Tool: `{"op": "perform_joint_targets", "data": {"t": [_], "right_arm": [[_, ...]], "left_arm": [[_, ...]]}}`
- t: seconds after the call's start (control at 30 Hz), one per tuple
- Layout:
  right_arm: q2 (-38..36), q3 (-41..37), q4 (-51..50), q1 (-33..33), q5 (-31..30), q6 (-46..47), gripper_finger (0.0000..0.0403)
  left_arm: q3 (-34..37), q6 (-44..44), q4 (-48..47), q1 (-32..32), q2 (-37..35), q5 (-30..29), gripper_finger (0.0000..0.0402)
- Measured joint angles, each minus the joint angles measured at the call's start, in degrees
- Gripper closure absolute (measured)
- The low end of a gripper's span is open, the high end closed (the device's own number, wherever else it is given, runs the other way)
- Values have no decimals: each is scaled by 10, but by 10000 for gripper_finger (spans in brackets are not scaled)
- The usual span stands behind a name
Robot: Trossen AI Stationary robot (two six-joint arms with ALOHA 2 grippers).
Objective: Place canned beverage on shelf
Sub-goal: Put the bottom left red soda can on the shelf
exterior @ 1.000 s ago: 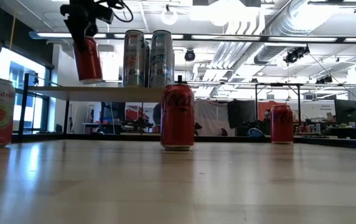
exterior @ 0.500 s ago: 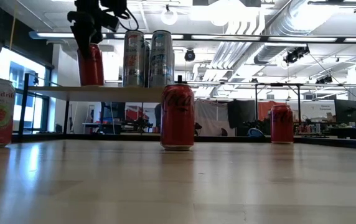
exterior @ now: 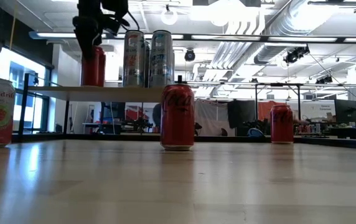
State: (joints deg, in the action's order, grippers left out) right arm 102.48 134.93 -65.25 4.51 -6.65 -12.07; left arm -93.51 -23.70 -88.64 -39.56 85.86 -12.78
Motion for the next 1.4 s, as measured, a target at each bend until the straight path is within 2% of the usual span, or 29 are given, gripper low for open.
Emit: {"op": "perform_joint_targets", "data": {"t": [0.17, 0.33, 0.53, 0.8, 0.97, 1.03, 1.2, 1.4], "right_arm": [[0, 0, 0, 0, 1, 13, 54], [0, 0, 0, 0, 1, 17, 54], [0, 0, 0, 0, 1, 18, 54], [0, 0, 0, 0, 0, 48, 54], [0, 0, -1, 0, 0, 61, 54], [0, 0, -1, 0, 0, 59, 54], [0, 0, 0, 6, -8, 44, 54], [0, 0, 8, 26, -9, 59, 54]], "left_arm": [[0, -3, 0, 6, -5, -1, 46], [0, 11, -8, 7, -26, -32, 45], [0, 73, -14, -3, -56, -32, 46], [10, 183, -11, -20, -108, 29, 52], [95, 223, -10, -20, -165, 91, 84], [135, 242, 19, -16, -193, 108, 103], [209, 286, 116, 1, -238, 111, 158], [248, 259, 158, 2, -232, 99, 222]]}}
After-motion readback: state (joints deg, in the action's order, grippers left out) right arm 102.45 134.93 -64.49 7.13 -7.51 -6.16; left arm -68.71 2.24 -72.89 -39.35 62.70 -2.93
